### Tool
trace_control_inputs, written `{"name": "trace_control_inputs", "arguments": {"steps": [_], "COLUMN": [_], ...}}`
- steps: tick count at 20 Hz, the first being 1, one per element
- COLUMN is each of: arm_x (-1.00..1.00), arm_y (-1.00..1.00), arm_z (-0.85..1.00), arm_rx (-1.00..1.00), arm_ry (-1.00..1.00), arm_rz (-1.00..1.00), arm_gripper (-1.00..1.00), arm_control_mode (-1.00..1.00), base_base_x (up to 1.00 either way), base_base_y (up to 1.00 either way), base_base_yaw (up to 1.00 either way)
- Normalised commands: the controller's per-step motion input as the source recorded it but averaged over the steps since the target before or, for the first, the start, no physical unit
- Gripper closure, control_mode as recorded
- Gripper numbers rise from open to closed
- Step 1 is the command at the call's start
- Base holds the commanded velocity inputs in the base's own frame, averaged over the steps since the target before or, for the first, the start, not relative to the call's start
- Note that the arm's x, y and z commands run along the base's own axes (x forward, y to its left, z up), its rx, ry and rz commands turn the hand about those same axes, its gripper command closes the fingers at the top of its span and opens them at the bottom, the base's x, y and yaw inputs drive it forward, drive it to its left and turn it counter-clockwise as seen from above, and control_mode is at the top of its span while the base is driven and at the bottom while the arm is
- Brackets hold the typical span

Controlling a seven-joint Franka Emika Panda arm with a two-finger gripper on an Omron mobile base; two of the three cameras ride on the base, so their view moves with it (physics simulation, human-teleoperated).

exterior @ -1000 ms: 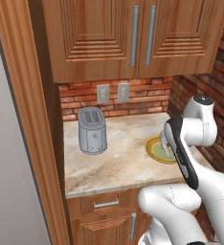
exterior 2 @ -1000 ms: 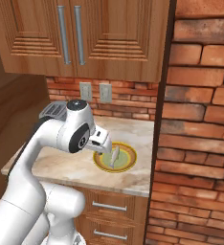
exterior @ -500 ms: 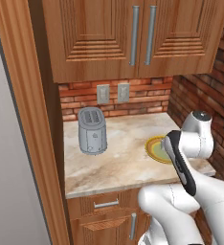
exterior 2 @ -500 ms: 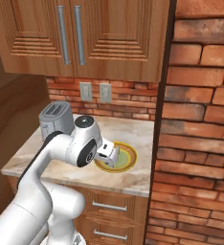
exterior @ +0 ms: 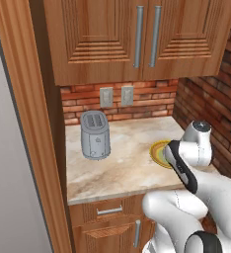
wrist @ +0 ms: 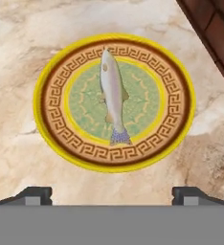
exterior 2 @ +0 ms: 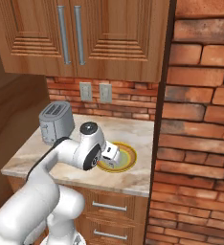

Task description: Place the fish on the rack of the oven, and slide the rack back inside. Close the oven door.

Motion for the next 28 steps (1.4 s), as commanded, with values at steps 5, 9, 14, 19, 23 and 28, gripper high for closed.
{"name": "trace_control_inputs", "arguments": {"steps": [5,9,14,19,23,28], "arm_x": [0.4,0.44,0.37,0.23,0.17,0.18], "arm_y": [-0.23,-0.11,0.0,0.0,-0.02,-0.11], "arm_z": [-0.08,-0.1,-0.14,-0.28,-0.39,-0.43], "arm_rx": [0.0,0.0,0.0,0.0,0.0,0.0], "arm_ry": [0.0,0.0,0.0,0.0,-0.03,-0.04], "arm_rz": [0.0,0.0,0.0,0.0,0.0,0.0], "arm_gripper": [-1.0,-1.0,-1.0,-1.0,-1.0,-1.0], "arm_control_mode": [-1.0,-1.0,-1.0,-1.0,-1.0,-1.0], "base_base_x": [0.0,0.0,0.0,0.0,0.0,0.0], "base_base_y": [0.0,0.0,0.0,0.0,0.0,0.0], "base_base_yaw": [0.0,0.0,0.0,0.0,0.0,0.0]}}
